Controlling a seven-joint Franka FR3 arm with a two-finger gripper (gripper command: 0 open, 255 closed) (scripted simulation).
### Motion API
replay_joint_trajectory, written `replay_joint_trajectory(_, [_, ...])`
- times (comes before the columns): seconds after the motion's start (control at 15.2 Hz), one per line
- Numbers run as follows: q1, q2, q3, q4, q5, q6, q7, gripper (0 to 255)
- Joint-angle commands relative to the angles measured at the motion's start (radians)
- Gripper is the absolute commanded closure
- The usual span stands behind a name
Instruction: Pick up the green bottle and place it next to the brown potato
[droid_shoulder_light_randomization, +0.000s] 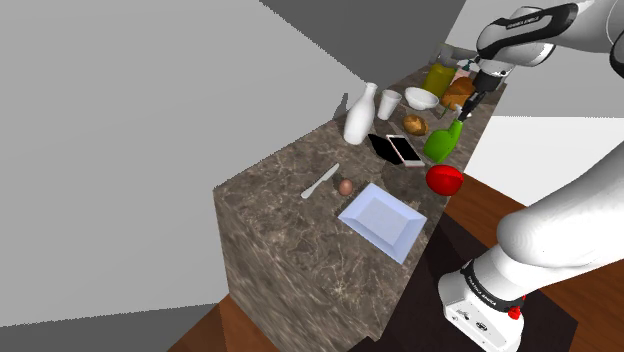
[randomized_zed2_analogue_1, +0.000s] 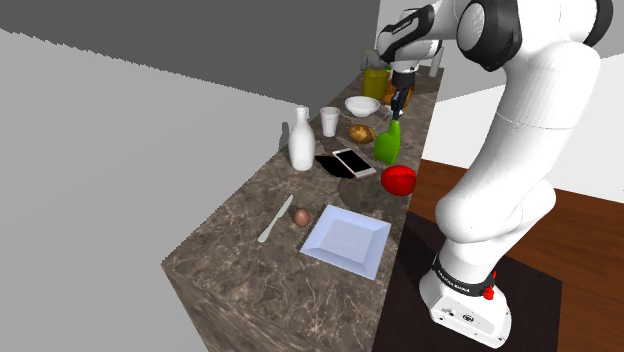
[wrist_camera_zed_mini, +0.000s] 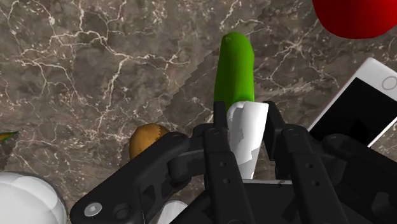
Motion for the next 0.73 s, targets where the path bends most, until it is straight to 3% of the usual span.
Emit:
replay_joint_trajectory(0.0, [-0.001,0.002,-0.001,-0.007,0.001,0.01,-0.001,255])
replay_joint_trajectory(0.4, [-0.001,0.003,-0.001,-0.007,0.001,0.01,-0.001,255])
replay_joint_trajectory(0.46, [-0.001,0.003,-0.001,-0.007,0.001,0.01,-0.002,0])
replay_joint_trajectory(0.66, [-0.001,0.003,-0.001,-0.007,0.001,0.01,-0.001,0])
